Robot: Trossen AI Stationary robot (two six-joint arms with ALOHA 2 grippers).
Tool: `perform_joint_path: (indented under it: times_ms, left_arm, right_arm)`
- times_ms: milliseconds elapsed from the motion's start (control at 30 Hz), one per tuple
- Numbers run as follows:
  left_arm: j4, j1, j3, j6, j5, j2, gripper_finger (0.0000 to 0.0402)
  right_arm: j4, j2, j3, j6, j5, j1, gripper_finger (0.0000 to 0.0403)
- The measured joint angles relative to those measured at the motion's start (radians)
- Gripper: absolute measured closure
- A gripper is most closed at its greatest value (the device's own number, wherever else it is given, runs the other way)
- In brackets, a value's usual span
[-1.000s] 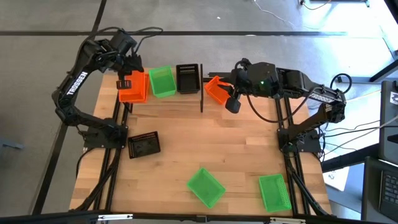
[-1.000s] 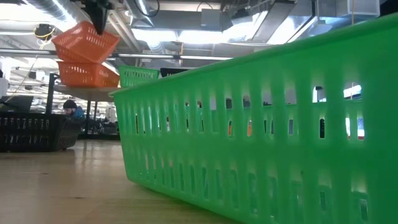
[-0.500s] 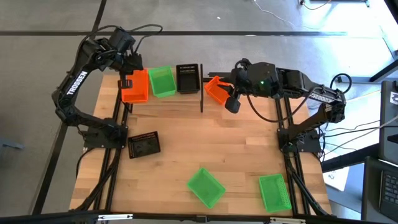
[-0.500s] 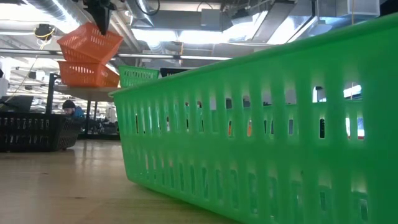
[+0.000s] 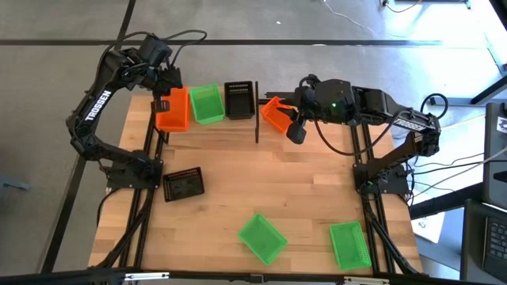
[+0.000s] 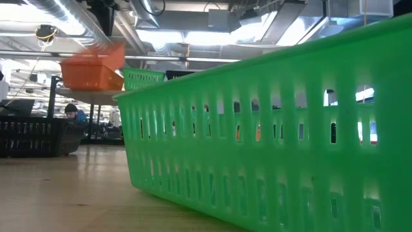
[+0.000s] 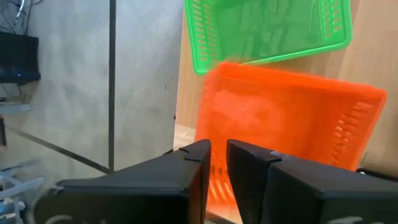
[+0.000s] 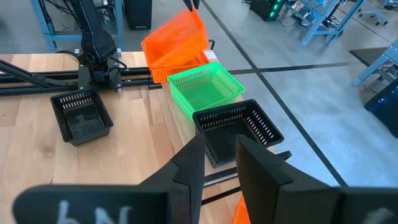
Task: Stack baskets on shelf by color
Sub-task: Stack the bottom orange bin on the orange bin on the shelf
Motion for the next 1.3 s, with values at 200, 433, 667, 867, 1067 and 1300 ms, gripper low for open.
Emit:
perform_joint_path:
  times_ms: [200,433,667,867,1067,1300]
  left_arm:
    - [0.031,0.0,0.0,0.0,-0.047,0.0,0.0343]
    - [0.112,0.0,0.0,-0.069,-0.074,0.0,0.0342]
    - [0.072,0.028,0.0,-0.243,0.045,0.012,0.035]
    - [0.076,0.066,0.0,-0.421,0.044,0.047,0.0351]
    - [0.066,0.102,0.0,-0.501,0.044,0.095,0.0353]
    - [0.033,0.113,0.0,-0.574,0.045,0.165,0.0365]
  right_arm:
    - [0.0,0.0,0.0,0.0,0.0,0.0,0.0315]
    - [0.0,0.0,0.0,-0.002,0.055,0.0,0.0315]
    - [0.0,0.0,0.0,-0.003,0.063,0.0,0.0315]
    - [0.0,0.0,0.0,-0.003,0.062,0.0,0.0315]
    - [0.0,0.0,0.0,-0.003,0.062,0.0,0.0315]
    - [-0.001,0.0,0.0,0.002,0.061,0.0,0.0315]
